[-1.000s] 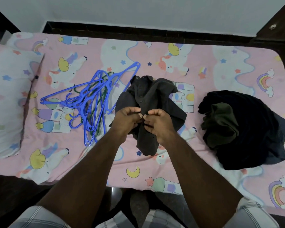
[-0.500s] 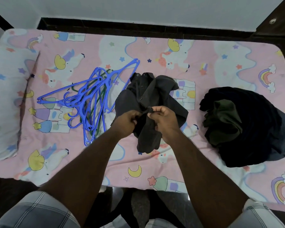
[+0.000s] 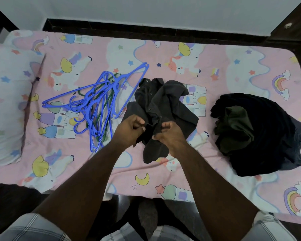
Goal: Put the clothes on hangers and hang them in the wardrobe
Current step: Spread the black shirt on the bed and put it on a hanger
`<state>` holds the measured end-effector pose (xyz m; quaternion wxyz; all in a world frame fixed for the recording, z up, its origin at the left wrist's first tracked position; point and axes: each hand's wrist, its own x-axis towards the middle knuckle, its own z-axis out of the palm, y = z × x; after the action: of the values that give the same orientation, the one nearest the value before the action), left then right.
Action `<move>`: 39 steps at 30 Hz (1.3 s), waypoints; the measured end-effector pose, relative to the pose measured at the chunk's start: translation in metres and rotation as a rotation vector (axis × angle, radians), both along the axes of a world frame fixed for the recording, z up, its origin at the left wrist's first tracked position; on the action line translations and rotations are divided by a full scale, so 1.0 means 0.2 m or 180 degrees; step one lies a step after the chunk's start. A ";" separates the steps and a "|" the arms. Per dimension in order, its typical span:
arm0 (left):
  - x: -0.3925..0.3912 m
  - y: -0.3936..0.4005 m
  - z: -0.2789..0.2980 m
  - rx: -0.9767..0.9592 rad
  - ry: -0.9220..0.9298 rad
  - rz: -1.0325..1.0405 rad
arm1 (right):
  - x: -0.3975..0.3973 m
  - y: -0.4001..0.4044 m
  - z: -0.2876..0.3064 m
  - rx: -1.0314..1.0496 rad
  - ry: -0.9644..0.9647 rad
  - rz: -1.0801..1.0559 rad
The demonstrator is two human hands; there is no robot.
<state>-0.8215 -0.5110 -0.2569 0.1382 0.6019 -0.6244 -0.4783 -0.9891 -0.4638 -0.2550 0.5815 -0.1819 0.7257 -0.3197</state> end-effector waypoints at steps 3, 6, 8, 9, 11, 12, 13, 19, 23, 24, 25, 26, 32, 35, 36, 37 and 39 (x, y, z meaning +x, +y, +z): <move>0.02 0.04 0.02 0.0302 0.0223 -0.0114 | 0.03 0.02 0.01 0.0072 -0.0008 -0.0055; 0.01 0.09 0.05 0.0579 0.0514 0.0024 | 0.07 0.03 0.03 -0.0014 -0.0194 -0.0054; 0.00 0.12 0.07 0.0791 0.0759 0.0256 | 0.08 0.04 0.06 -0.0143 -0.0333 -0.0126; 0.00 0.14 0.08 0.0863 0.0833 0.0357 | 0.09 0.05 0.06 -0.0191 -0.0415 -0.0182; 0.01 0.17 0.09 0.0891 0.0818 0.0477 | 0.09 0.08 0.07 -0.0230 -0.0591 -0.0250; 0.01 0.18 0.08 0.0861 0.0770 0.0520 | 0.10 0.09 0.07 -0.0242 -0.0673 -0.0254; 0.01 0.19 0.08 0.0817 0.0710 0.0554 | 0.10 0.10 0.07 -0.0250 -0.0721 -0.0242; 0.00 0.22 0.09 0.0611 0.0773 0.0583 | 0.11 0.14 0.10 -0.0272 -0.0845 -0.0350; 0.01 0.22 0.10 0.0626 0.0803 0.0400 | 0.11 0.14 0.09 -0.0221 -0.0711 -0.0262; 0.01 0.22 0.10 0.0692 0.0831 0.0405 | 0.11 0.14 0.09 -0.0214 -0.0680 -0.0246; 0.02 0.21 0.10 0.0739 0.0845 0.0400 | 0.11 0.14 0.09 -0.0215 -0.0646 -0.0235; 0.02 0.21 0.10 0.0746 0.0824 0.0379 | 0.11 0.14 0.09 -0.0224 -0.0617 -0.0230; 0.00 0.20 0.11 0.0574 0.0536 0.0372 | 0.12 0.14 0.09 -0.0310 -0.0481 -0.0230; -0.01 0.20 0.09 0.0471 0.0375 0.0449 | 0.11 0.13 0.08 -0.0357 -0.0254 -0.0226; -0.02 0.20 0.09 0.0426 0.0285 0.0456 | 0.11 0.13 0.08 -0.0372 -0.0106 -0.0233; -0.02 0.20 0.08 0.0358 0.0158 0.0455 | 0.11 0.13 0.07 -0.0397 0.0079 -0.0230; -0.01 0.21 0.07 0.0119 -0.0149 0.0372 | 0.10 0.13 0.06 -0.0463 0.0475 -0.0179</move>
<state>-0.8242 -0.4694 -0.2423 0.1399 0.6508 -0.5822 -0.4668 -0.9696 -0.4376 -0.2429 0.5019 -0.2265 0.7466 -0.3733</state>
